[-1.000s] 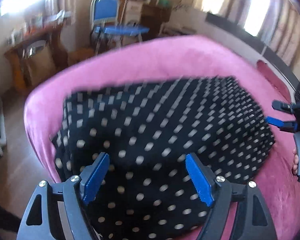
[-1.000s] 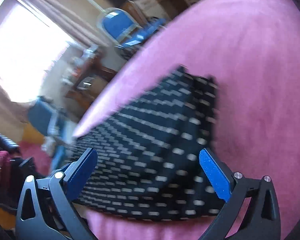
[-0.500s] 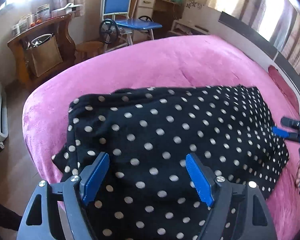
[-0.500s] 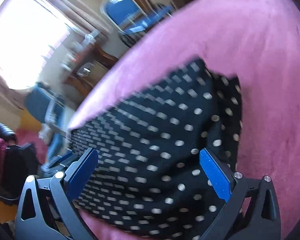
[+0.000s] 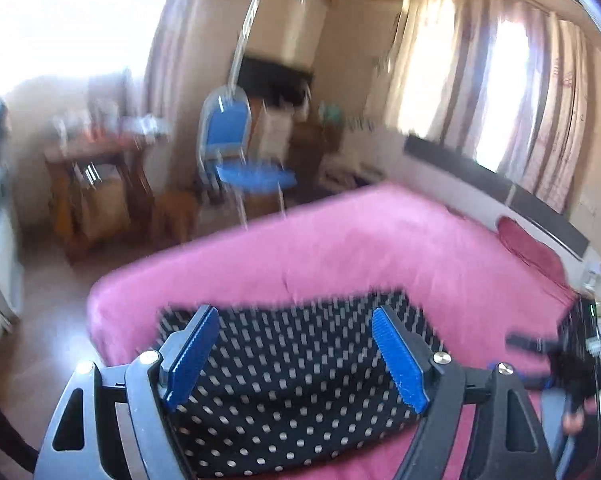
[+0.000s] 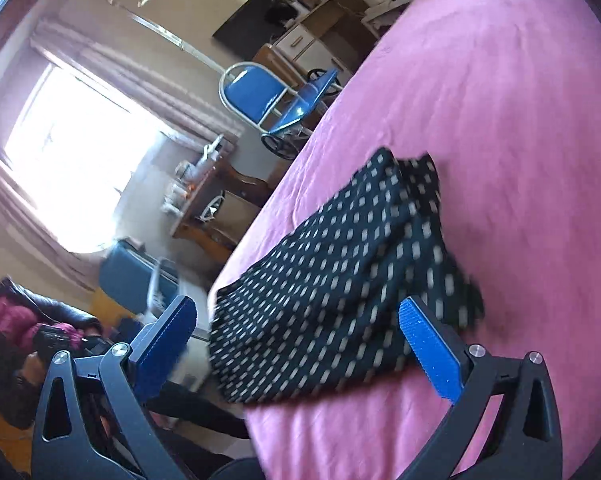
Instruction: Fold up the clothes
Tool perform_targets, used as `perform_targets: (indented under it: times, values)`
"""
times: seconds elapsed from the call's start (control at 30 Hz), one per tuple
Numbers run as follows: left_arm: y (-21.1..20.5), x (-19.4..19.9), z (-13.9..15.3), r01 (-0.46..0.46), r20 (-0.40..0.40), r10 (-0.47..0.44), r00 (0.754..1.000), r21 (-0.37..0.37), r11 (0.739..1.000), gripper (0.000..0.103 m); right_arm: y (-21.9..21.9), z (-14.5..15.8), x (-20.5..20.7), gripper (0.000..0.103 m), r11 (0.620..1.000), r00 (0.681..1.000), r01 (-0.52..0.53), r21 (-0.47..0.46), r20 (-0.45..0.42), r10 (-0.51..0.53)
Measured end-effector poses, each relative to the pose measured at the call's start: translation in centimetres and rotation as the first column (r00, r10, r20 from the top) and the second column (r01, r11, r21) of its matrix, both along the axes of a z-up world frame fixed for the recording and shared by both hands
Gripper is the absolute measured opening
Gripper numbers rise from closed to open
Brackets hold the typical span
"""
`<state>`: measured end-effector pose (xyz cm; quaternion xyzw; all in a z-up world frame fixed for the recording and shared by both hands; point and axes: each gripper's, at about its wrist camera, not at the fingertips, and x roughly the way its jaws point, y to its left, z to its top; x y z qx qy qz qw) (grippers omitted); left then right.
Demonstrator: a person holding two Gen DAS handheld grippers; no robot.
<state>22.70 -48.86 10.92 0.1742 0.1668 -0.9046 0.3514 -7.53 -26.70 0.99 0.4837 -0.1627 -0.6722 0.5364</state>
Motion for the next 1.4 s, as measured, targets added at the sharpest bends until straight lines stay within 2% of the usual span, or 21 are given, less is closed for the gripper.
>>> perform_targets:
  times: [0.03, 0.1, 0.13, 0.23, 0.33, 0.4, 0.53, 0.63, 0.7, 0.83, 0.93, 1.03, 1.13, 1.23, 1.4]
  values:
    - [1.2, 0.5, 1.1, -0.034, -0.007, 0.034, 0.999, -0.041, 0.999, 0.081, 1.1, 0.3, 0.9, 0.103, 1.000, 1.000, 0.002, -0.010, 0.005, -0.002]
    - [2.8, 1.2, 2.0, -0.096, 0.007, 0.096, 0.995, -0.054, 0.994, 0.082, 2.1, 0.9, 3.2, 0.103, 1.000, 1.000, 0.001, -0.002, -0.024, -0.001]
    - [3.5, 1.3, 2.0, -0.109, 0.031, 0.110, 0.993, -0.037, 0.993, 0.082, 2.8, 1.4, 4.3, 0.103, 1.000, 0.999, -0.006, 0.012, -0.051, 0.006]
    - [4.9, 0.4, 0.6, -0.065, 0.154, 0.056, 0.986, 0.056, 0.996, 0.082, 4.1, 2.1, 7.6, 0.103, 0.993, 0.985, -0.010, 0.119, -0.171, 0.031]
    - [7.5, -0.1, -2.0, -0.007, 0.209, -0.017, 0.978, 0.114, 0.993, 0.082, 4.8, 2.3, 11.0, 0.103, 0.962, 0.948, 0.021, 0.271, -0.311, 0.067]
    - [8.8, -0.3, -3.6, 0.012, 0.223, -0.043, 0.974, 0.140, 0.990, 0.082, 5.3, 2.3, 13.1, 0.103, 0.945, 0.925, 0.029, 0.326, -0.368, 0.098]
    - [12.2, 0.3, -6.4, -0.007, 0.305, -0.023, 0.952, 0.096, 0.995, 0.082, 5.4, 2.1, 17.4, 0.103, 0.901, 0.867, 0.043, 0.432, -0.464, 0.181]
    - [12.9, 1.2, -6.7, -0.060, 0.287, 0.018, 0.958, 0.139, 0.989, 0.082, 5.3, 1.7, 20.0, 0.103, 0.865, 0.840, 0.048, 0.500, -0.488, 0.236]
    - [13.0, 1.8, -6.9, -0.102, 0.290, 0.056, 0.955, 0.148, 0.984, 0.082, 5.1, 1.8, 20.8, 0.103, 0.858, 0.837, 0.063, 0.509, -0.496, 0.233]
    - [14.1, 2.8, -7.2, -0.184, 0.353, 0.153, 0.923, 0.055, 0.981, 0.082, 4.9, 2.7, 21.7, 0.103, 0.848, 0.822, 0.129, 0.514, -0.534, 0.199]
    - [15.1, 3.1, -7.1, -0.190, 0.358, 0.161, 0.920, 0.048, 0.981, 0.081, 4.9, 3.6, 22.0, 0.103, 0.850, 0.813, 0.174, 0.497, -0.560, 0.161]
    - [15.9, 3.1, -6.9, -0.223, 0.385, 0.190, 0.903, 0.043, 0.974, 0.080, 4.9, 4.0, 22.5, 0.103, 0.847, 0.799, 0.188, 0.497, -0.579, 0.162]
    - [16.2, 3.7, -6.5, -0.222, 0.371, 0.183, 0.910, 0.064, 0.973, 0.080, 5.2, 3.9, 22.5, 0.103, 0.848, 0.803, 0.192, 0.495, -0.576, 0.154]
    - [16.4, 4.2, -6.0, -0.233, 0.378, 0.200, 0.904, 0.043, 0.971, 0.080, 5.1, 3.9, 23.1, 0.103, 0.844, 0.786, 0.200, 0.498, -0.596, 0.165]
    - [16.5, 4.9, -5.3, -0.241, 0.376, 0.213, 0.902, 0.030, 0.970, 0.080, 5.0, 4.4, 23.6, 0.103, 0.851, 0.778, 0.199, 0.485, -0.607, 0.164]
